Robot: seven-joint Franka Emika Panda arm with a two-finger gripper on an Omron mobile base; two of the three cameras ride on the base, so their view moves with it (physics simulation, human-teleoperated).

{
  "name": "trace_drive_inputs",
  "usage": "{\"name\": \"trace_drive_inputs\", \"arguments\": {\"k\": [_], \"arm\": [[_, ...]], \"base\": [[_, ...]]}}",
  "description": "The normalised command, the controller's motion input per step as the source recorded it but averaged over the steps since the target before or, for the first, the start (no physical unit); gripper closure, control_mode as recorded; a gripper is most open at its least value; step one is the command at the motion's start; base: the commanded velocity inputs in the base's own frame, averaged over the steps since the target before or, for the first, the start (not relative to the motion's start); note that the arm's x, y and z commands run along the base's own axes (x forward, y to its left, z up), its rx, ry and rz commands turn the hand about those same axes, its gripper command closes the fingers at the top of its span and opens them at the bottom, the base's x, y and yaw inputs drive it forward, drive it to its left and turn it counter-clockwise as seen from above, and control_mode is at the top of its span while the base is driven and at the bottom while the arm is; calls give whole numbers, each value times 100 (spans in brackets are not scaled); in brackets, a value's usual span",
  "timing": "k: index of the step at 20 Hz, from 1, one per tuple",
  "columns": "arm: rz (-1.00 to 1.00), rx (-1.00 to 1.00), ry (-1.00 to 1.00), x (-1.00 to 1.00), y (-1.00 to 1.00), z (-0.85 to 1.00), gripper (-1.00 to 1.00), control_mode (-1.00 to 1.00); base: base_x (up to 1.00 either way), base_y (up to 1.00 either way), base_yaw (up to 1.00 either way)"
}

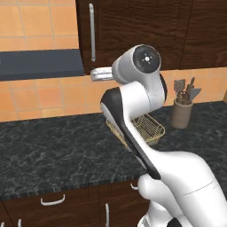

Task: Open the cabinet, pick up the bread from the cabinet and place it in the basket. Then move the basket to the dining counter.

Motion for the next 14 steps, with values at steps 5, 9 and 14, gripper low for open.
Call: {"name": "trace_drive_inputs", "arguments": {"k": [5,9,14], "arm": [[0,0,-12,64,34,45,-100,-100],[0,6,0,61,5,46,-100,-100],[0,6,5,51,14,43,-100,-100]], "base": [[0,0,0],[0,0,0],[0,0,0]]}}
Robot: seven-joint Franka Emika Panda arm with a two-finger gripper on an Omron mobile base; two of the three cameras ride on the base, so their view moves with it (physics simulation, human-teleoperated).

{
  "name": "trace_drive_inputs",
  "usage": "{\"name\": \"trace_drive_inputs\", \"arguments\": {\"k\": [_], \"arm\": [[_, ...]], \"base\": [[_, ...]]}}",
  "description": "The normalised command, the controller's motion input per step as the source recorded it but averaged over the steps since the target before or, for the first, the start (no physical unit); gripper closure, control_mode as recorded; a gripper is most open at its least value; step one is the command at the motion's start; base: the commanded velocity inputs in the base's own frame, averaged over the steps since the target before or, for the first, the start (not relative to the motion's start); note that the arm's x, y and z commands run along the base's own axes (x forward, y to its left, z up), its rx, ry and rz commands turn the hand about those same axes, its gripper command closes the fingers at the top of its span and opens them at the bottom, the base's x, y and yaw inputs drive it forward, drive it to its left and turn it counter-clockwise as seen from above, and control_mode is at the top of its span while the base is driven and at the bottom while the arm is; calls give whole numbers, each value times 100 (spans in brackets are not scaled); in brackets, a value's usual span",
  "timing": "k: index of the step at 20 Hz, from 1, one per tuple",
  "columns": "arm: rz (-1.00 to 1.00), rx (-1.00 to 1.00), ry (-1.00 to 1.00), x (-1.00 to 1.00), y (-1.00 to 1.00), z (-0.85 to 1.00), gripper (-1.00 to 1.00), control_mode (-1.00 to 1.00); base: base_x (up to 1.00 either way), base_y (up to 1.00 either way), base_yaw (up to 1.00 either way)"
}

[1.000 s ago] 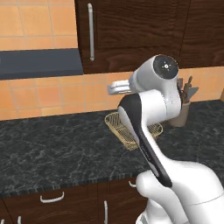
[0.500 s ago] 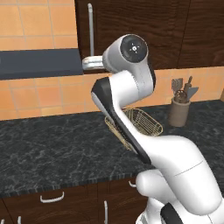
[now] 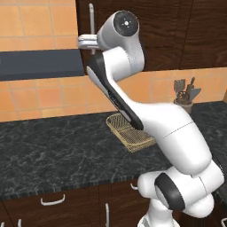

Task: Open the cabinet, pick up the bread from the cabinet and place it in the basket. Then move the basket to the dining counter.

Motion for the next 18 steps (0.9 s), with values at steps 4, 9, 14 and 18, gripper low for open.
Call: {"name": "trace_drive_inputs", "arguments": {"k": [4,9,14,18], "arm": [[0,4,0,62,23,8,-100,-100],[0,3,-1,52,10,-1,-100,-100],[0,6,-13,42,0,-13,-100,-100],[-1,7,-14,61,6,-17,-100,-100]], "base": [[0,0,0],[0,0,0],[0,0,0],[0,0,0]]}}
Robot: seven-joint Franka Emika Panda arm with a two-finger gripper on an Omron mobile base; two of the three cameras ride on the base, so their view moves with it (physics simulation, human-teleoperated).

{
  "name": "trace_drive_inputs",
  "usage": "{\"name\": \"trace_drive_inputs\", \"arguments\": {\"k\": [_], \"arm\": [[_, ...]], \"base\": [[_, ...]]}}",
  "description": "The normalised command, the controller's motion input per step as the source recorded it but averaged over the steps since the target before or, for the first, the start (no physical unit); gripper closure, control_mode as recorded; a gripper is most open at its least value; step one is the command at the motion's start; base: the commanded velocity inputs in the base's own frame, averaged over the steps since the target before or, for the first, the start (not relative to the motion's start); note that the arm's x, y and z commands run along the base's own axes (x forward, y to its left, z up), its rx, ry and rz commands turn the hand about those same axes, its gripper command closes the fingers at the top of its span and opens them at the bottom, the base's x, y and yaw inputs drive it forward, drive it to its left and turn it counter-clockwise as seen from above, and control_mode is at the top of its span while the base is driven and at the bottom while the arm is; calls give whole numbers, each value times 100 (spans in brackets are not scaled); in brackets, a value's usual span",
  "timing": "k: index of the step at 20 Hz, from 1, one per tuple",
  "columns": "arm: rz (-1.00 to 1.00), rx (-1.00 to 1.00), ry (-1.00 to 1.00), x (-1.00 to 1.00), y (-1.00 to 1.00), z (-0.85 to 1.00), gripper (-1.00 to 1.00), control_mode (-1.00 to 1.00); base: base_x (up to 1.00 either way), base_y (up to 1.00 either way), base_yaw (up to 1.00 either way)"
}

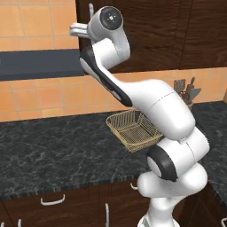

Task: Open the cabinet, pick up the bread from the cabinet and place it in the basket. Then move the basket to the dining counter.

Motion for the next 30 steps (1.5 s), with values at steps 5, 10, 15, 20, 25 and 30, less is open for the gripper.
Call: {"name": "trace_drive_inputs", "arguments": {"k": [5,10,15,20,25,30], "arm": [[-2,5,-5,79,23,-9,100,-100],[0,0,-1,45,9,-7,100,-100],[0,0,-3,0,6,-10,100,-100],[0,0,-19,-15,0,-54,100,-100],[0,5,-20,-83,-25,-34,100,-100],[0,13,-4,-100,-65,2,100,-100]], "base": [[0,0,0],[0,0,0],[0,0,0],[0,0,0],[0,0,0],[0,0,0]]}}
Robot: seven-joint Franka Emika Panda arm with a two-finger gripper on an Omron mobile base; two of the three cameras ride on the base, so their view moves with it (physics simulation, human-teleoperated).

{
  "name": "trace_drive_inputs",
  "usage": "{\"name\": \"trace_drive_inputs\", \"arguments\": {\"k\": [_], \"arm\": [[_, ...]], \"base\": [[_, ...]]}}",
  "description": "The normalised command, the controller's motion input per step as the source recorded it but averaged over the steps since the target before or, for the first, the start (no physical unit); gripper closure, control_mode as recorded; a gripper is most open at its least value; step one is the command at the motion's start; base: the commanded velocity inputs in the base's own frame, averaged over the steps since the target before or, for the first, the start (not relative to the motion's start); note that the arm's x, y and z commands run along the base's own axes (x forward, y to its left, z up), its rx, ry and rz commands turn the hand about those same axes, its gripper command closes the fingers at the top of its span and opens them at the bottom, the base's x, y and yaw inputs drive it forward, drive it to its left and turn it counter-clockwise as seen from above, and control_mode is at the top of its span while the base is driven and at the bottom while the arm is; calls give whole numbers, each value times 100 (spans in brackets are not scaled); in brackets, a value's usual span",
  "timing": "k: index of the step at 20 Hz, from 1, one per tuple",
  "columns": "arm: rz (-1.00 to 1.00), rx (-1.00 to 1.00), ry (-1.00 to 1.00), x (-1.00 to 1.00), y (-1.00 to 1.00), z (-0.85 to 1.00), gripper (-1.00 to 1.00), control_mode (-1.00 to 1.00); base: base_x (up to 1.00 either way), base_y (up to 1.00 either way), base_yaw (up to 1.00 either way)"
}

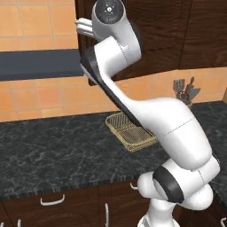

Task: Open the cabinet, pick up the bread from the cabinet and place it in the basket. Then move the basket to the dining counter.

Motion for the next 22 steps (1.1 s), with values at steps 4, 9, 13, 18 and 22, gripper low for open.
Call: {"name": "trace_drive_inputs", "arguments": {"k": [4,9,13,18,22], "arm": [[1,11,0,-100,-66,8,100,-100],[0,10,0,-100,-63,36,100,-100],[0,5,0,-100,-51,34,100,-100],[1,6,0,-100,-69,22,100,-100],[8,5,0,-100,-85,-3,100,-100]], "base": [[0,0,0],[0,0,0],[0,0,0],[0,0,0],[0,0,0]]}}
